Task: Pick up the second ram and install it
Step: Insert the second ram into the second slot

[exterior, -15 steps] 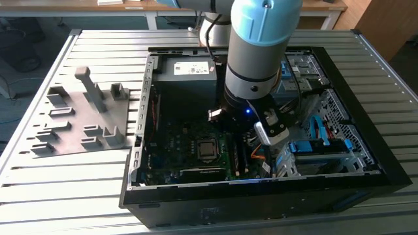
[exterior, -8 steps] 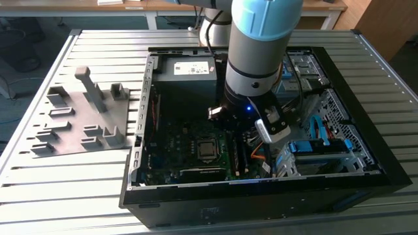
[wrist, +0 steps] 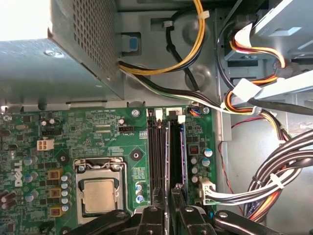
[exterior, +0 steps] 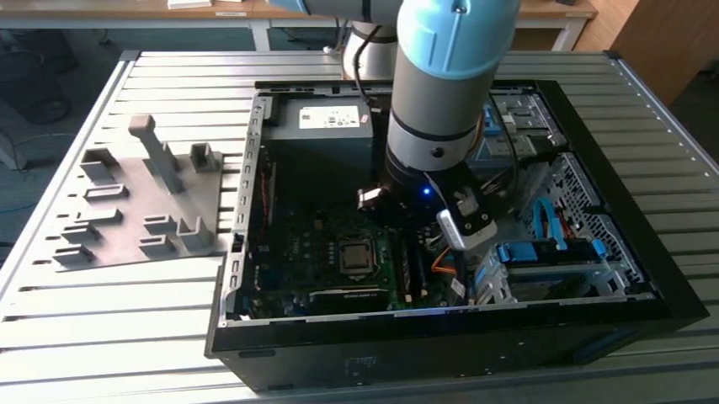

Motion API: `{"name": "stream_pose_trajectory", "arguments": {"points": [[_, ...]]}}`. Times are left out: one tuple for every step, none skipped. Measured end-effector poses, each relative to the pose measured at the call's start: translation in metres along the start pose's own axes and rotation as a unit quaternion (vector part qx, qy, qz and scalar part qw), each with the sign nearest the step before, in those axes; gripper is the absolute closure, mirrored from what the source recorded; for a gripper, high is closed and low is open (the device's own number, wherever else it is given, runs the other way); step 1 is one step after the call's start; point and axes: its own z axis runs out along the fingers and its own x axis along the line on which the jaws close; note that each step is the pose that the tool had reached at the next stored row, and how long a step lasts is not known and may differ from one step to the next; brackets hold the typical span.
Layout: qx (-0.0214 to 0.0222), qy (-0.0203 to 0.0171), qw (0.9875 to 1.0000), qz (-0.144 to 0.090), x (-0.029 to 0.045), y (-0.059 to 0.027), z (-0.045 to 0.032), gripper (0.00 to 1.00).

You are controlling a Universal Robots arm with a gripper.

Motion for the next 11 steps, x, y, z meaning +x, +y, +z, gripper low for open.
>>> {"name": "stream_pose_trajectory", "arguments": {"points": [[0.0001, 0.0002, 1.0, 0.0, 0.0, -0.0001, 0.0013, 0.79], [0.0002, 0.0004, 1.0, 0.0, 0.0, -0.0002, 0.0031, 0.79], [0.0003, 0.0006, 1.0, 0.0, 0.0, -0.0002, 0.0049, 0.79], [0.0006, 0.0008, 1.0, 0.0, 0.0001, -0.0003, 0.0067, 0.79], [0.001, 0.001, 1.0, 0.0, 0.0001, -0.0004, 0.0084, 0.79], [0.0015, 0.0012, 1.0, 0.0, 0.0001, -0.0005, 0.01, 0.79], [0.002, 0.0013, 1.0, 0.0, 0.0001, -0.0005, 0.0113, 0.79], [0.0024, 0.0012, 1.0, 0.0, 0.0001, -0.0005, 0.0119, 0.79], [0.0024, 0.0012, 1.0, 0.0, 0.0001, -0.0005, 0.0118, 0.79], [0.0026, 0.0012, 1.0, 0.0, 0.0001, -0.0006, 0.0117, 0.79], [0.0026, 0.0012, 1.0, 0.0, 0.0001, -0.0005, 0.0118, 0.79]]}}
